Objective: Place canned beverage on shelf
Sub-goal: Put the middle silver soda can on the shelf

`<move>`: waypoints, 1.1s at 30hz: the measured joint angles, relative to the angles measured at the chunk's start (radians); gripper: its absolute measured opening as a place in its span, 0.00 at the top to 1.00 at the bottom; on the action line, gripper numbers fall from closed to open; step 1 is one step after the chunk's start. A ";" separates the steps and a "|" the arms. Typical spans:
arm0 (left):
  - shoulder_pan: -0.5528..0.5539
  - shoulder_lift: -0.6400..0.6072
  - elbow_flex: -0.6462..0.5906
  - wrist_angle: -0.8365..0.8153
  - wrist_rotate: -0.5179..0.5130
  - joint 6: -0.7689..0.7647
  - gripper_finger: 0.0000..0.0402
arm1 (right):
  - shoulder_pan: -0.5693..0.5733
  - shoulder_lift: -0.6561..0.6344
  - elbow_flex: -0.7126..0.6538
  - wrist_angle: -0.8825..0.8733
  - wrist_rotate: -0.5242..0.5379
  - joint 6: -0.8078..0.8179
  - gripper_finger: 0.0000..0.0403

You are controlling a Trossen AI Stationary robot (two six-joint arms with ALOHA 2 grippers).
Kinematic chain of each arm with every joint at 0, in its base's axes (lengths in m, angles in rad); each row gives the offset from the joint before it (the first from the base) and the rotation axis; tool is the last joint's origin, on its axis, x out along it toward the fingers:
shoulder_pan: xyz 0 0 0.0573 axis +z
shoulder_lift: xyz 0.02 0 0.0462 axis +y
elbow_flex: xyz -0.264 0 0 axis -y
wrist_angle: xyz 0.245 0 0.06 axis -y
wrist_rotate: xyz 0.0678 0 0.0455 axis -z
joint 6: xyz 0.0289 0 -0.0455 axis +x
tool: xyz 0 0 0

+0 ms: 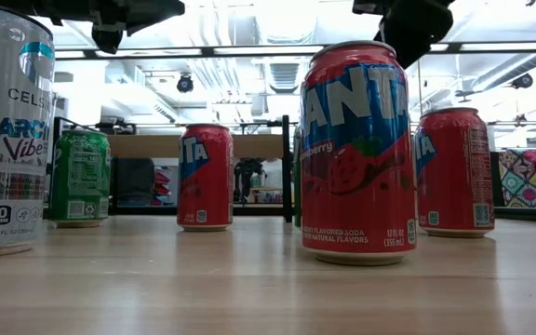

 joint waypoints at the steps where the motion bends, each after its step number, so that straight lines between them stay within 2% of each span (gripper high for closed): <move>1: 0.000 0.000 0.000 0.000 0.000 0.000 1.00 | -0.002 0.001 0.000 0.000 0.000 -0.003 0.19; 4: 0.000 0.000 0.000 0.000 0.000 0.000 1.00 | -0.015 0.007 0.000 0.002 -0.004 -0.001 0.19; 17: 0.000 0.000 0.000 -0.037 0.000 -0.026 1.00 | -0.138 0.035 0.000 0.005 -0.153 0.050 0.19; 33: 0.000 0.002 0.000 -0.037 0.000 -0.026 1.00 | -0.173 0.071 -0.006 0.004 -0.157 0.101 0.19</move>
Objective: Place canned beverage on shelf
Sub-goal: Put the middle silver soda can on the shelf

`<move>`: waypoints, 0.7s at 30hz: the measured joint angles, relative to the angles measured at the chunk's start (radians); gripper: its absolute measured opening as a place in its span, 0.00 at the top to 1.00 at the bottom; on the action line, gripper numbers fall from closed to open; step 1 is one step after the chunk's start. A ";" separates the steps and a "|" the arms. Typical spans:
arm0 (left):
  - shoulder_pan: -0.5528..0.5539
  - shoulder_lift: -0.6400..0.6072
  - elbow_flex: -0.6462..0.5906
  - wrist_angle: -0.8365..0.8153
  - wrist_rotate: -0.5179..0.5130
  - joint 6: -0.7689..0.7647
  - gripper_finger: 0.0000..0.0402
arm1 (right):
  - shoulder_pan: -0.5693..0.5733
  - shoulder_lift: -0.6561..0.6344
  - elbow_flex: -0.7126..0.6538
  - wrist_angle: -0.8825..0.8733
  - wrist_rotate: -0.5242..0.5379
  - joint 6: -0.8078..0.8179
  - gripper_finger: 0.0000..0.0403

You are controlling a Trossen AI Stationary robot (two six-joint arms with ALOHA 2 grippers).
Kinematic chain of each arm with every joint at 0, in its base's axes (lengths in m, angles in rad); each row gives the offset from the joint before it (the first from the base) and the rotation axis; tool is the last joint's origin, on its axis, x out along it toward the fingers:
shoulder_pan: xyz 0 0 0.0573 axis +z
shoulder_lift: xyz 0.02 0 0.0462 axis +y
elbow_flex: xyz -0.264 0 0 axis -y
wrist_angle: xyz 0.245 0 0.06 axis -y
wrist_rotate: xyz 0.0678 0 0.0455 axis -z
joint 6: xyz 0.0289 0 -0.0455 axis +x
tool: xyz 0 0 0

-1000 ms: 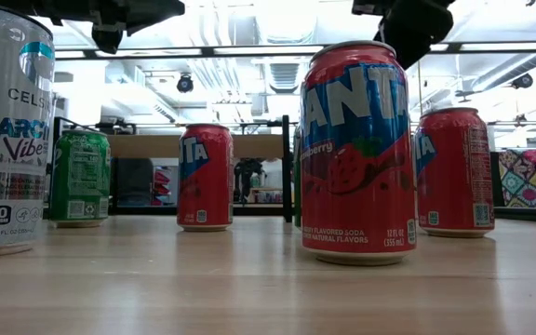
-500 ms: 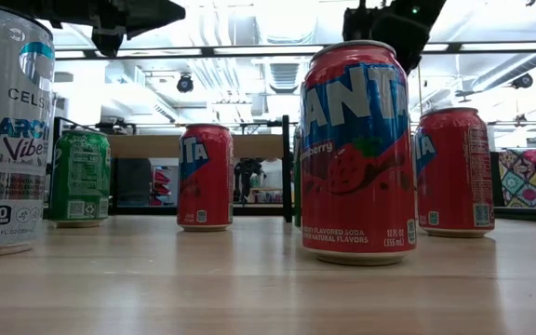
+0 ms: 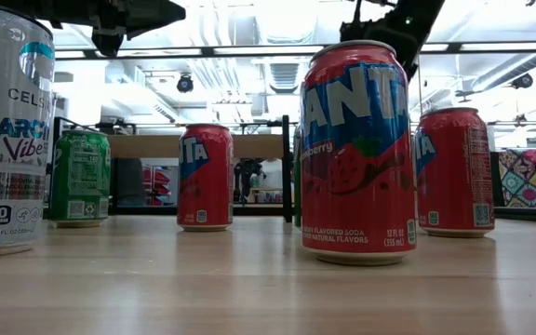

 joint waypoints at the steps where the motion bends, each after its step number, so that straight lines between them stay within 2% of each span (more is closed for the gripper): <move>1: 0.000 0.000 0.000 0.000 0.000 0.000 1.00 | 0.000 0.009 0.000 0.001 0.000 0.000 0.19; 10: 0.000 0.000 0.000 -0.007 0.000 0.000 1.00 | -0.003 0.077 0.000 -0.002 0.000 0.011 0.19; 21: 0.000 0.000 0.000 -0.008 0.000 0.000 1.00 | -0.014 0.113 0.001 -0.002 0.059 0.015 0.19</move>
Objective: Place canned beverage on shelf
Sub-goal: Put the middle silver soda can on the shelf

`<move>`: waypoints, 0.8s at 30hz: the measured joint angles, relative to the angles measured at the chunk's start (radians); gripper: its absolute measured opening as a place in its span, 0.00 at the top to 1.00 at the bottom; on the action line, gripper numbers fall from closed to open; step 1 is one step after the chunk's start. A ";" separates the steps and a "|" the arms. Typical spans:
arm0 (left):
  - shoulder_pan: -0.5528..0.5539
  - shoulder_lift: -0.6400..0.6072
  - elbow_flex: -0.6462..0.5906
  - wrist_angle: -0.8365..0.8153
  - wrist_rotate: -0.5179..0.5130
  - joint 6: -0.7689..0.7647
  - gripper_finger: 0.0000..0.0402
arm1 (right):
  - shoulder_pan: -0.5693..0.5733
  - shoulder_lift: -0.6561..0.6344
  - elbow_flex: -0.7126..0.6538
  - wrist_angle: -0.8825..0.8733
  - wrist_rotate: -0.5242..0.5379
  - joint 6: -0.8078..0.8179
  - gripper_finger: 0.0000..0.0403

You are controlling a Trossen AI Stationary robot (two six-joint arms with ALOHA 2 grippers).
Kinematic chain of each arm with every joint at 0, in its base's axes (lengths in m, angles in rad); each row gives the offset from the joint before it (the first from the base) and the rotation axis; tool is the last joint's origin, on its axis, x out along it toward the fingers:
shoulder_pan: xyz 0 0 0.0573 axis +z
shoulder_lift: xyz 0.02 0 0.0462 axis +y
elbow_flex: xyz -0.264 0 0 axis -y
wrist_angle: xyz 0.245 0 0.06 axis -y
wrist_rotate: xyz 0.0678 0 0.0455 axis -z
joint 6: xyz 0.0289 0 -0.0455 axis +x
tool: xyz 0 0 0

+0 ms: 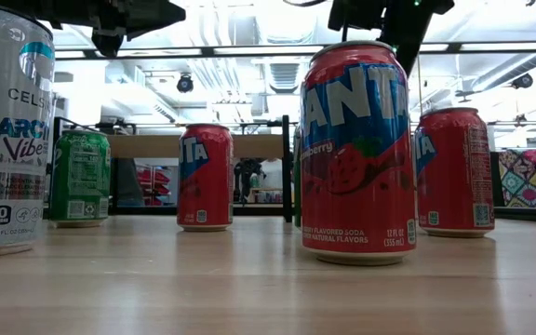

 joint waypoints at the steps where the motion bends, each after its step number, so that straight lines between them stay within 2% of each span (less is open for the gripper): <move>1: 0.000 0.000 0.000 0.000 0.000 0.000 1.00 | 0.001 -0.004 0.000 0.000 0.003 -0.001 0.19; 10: 0.000 0.000 0.000 0.000 0.000 0.000 1.00 | 0.002 -0.032 0.015 -0.022 -0.009 -0.009 0.19; 17: 0.000 0.000 0.000 -0.008 0.000 0.000 1.00 | 0.001 -0.045 0.021 -0.017 -0.002 -0.110 0.19; 24: 0.000 0.000 0.000 -0.009 0.000 0.001 1.00 | -0.015 -0.042 0.016 0.000 -0.031 -0.106 0.19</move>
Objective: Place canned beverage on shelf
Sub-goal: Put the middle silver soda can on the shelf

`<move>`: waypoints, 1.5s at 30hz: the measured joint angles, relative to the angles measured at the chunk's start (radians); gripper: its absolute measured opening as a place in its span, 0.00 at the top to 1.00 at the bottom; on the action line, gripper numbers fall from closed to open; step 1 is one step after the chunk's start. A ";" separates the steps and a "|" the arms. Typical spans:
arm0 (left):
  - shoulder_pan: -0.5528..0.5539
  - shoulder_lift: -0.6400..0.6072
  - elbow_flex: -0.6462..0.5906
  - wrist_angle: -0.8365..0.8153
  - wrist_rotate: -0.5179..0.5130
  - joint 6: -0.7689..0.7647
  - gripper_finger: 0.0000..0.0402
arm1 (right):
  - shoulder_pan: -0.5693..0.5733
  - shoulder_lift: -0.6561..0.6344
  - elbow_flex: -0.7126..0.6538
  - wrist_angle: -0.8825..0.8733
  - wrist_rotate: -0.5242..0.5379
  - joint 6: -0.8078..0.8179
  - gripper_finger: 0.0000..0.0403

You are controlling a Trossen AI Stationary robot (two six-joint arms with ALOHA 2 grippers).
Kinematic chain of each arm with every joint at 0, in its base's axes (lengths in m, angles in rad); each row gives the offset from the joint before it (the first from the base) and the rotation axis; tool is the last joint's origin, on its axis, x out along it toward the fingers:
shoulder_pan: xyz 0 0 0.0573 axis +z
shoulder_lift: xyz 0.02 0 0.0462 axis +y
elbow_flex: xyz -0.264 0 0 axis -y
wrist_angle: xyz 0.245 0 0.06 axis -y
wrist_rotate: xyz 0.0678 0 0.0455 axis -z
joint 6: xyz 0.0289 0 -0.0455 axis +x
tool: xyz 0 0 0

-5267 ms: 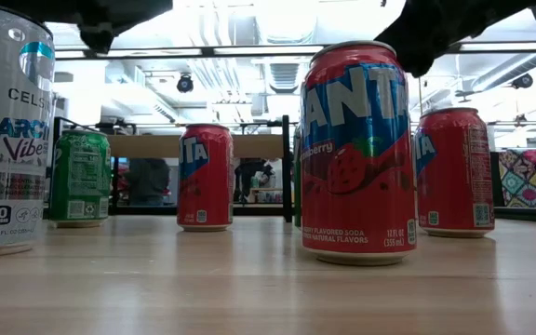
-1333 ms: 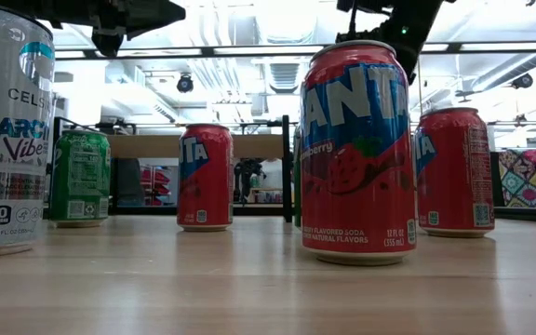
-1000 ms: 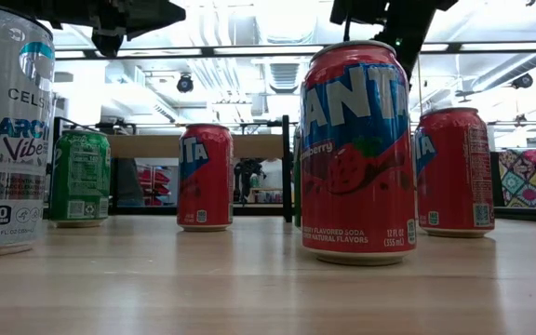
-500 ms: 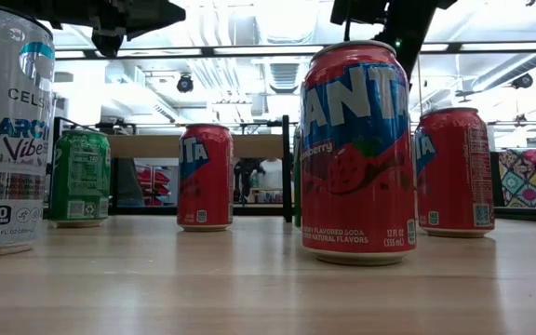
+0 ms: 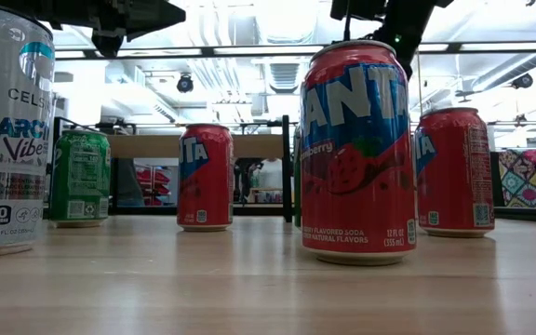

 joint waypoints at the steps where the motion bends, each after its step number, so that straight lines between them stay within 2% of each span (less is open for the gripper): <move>1: 0.000 0.000 0.000 -0.001 0.000 0.000 1.00 | -0.001 0.000 -0.003 0.000 -0.001 0.007 0.19; 11: 0.000 0.000 0.000 -0.004 0.000 0.001 1.00 | -0.001 0.000 -0.040 0.007 -0.019 0.055 0.19; 18: 0.000 0.000 0.000 -0.004 0.000 -0.001 1.00 | -0.001 0.000 -0.107 0.099 -0.024 0.059 0.19; 27: 0.000 0.000 0.000 -0.004 0.000 -0.005 1.00 | -0.001 0.000 -0.116 0.110 -0.023 0.080 0.20; 41: 0.000 0.000 0.000 -0.005 0.000 -0.009 1.00 | -0.001 0.001 -0.119 0.110 -0.012 0.081 0.33; 45: 0.000 0.000 0.000 0.000 0.000 -0.009 1.00 | -0.001 -0.003 -0.118 0.108 -0.013 0.081 0.33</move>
